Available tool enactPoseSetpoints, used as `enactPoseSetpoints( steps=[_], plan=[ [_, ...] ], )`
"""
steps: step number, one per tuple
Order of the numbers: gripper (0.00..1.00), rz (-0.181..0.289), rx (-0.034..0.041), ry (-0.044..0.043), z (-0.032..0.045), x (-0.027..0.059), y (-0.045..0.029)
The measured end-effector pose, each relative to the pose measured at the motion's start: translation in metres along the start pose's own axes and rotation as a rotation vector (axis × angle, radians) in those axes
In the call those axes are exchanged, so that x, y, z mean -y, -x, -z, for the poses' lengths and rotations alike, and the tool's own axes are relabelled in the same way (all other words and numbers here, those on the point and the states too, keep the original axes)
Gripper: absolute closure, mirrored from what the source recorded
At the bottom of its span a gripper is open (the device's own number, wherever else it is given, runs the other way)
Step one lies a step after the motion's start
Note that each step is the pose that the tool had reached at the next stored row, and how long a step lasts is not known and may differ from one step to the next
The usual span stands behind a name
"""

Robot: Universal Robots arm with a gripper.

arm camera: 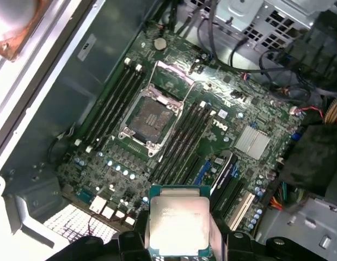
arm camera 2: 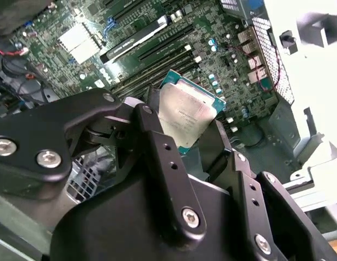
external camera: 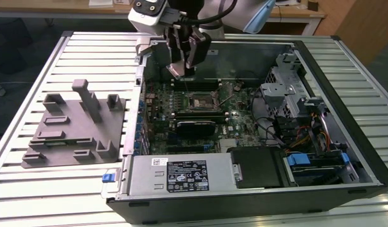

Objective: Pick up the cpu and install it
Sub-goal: 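Place the cpu into insertion slot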

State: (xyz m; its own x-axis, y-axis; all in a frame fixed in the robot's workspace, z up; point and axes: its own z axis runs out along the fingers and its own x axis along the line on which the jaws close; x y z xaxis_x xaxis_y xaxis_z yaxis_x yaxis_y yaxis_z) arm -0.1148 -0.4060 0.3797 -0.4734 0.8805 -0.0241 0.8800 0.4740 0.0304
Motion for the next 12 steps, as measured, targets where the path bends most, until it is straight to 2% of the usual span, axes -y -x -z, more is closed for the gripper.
enactPoseSetpoints(
  steps=[12],
  plan=[
    [0.47, -0.176, 0.006, -0.0033, -0.0012, -0.0003, -0.0006]
  ],
)
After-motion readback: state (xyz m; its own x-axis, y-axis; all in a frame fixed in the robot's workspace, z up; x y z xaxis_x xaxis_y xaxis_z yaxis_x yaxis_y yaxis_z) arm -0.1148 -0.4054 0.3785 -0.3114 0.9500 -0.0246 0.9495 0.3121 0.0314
